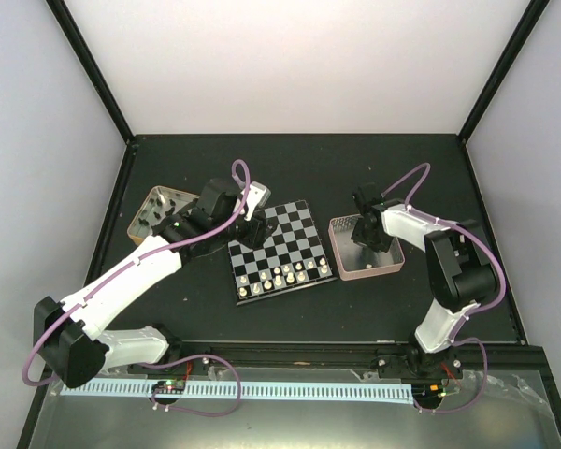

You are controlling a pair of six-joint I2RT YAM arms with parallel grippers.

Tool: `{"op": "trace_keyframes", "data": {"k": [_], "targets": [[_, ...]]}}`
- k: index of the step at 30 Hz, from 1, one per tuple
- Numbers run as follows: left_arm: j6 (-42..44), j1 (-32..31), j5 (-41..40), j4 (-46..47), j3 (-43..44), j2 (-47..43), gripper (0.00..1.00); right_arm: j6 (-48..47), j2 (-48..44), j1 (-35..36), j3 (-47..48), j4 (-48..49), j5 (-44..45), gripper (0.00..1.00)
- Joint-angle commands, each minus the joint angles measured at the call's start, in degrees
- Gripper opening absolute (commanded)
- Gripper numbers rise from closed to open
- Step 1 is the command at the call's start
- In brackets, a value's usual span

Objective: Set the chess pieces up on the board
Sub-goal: Pick up the chess piece from the storage box, then place the chess piece on the chessboard.

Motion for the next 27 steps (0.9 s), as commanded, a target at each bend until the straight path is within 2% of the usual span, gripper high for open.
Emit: {"op": "trace_keyframes", "data": {"k": [1,7,13,17,22,27], "targets": [[-0.6,0.1,-0.9,1.8,0.1,-0.8,0.54,-1.0,-2.2,0.4,-1.0,1.2,1.3,0.10],[-2.8,0.1,-1.9,2.5,0.3,-1.9,0.55,-7.9,-10.2,1.2,-3.2,7.4,-0.7,0.10],[-7.4,0.8,-1.2,7.0,-0.6,-5.1,0.56,-17.8,-21.4,5.9,-4.8,14.1,-7.1,0.11],[-11.6,1.7,0.7,14.7,-4.2,-9.0,0.57,-22.3,-27.9,9.8,-5.0,18.9,-15.1,0.11],[-17.6,2.8,6.0,24.1,-8.4,-13.5,0.68,-25.5,-34.2,13.0,-6.5,27.3,-30.2,0.11],[-21.1,3.8,12.7,27.1,-8.3,-13.4,0.71,-28.2,-35.7,15.8,-5.6,30.6,-41.5,0.11]]}}
